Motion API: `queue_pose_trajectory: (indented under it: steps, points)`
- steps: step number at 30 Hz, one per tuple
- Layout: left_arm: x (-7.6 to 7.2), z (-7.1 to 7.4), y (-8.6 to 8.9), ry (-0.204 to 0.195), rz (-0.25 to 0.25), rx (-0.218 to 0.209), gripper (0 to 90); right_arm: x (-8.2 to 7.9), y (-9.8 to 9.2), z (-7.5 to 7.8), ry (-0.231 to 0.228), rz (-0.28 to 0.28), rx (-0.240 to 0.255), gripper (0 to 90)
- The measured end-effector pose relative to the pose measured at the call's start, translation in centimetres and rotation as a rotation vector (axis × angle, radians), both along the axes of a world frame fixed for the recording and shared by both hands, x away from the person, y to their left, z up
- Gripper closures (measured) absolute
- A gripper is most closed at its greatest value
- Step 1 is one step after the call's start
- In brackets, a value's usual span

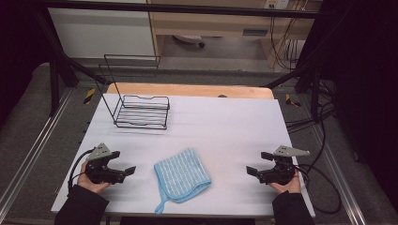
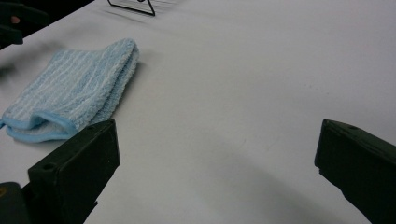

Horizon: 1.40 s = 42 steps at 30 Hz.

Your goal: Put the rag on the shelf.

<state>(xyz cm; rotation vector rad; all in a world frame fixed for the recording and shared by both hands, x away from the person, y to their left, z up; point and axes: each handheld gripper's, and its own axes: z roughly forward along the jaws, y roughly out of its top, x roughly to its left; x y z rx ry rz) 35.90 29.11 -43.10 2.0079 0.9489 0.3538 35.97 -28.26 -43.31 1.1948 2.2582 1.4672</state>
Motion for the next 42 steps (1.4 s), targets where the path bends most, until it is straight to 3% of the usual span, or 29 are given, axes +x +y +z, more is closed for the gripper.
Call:
queue_pose_trajectory:
  steps: [17, 30, 37, 42]
  points:
    - [0.2, 0.1, -1.1, 0.022, -0.009, 0.014, 6.3, 0.0, 0.2, -0.2, 0.003, -0.002, -0.013, 0.6]
    - [0.4, 1.0, -2.2, 0.039, 0.017, -0.002, 8.1, 0.0, 0.5, -0.3, 0.006, -0.001, -0.021, 0.6]
    - [0.9, 1.9, -3.8, 0.044, 0.013, 0.015, 10.2, 0.1, 0.7, -0.4, 0.011, -0.002, -0.028, 0.6]
    - [1.5, 2.6, -5.8, 0.052, 0.009, 0.036, 12.9, 0.1, 0.8, -0.5, 0.010, 0.001, -0.034, 0.6]
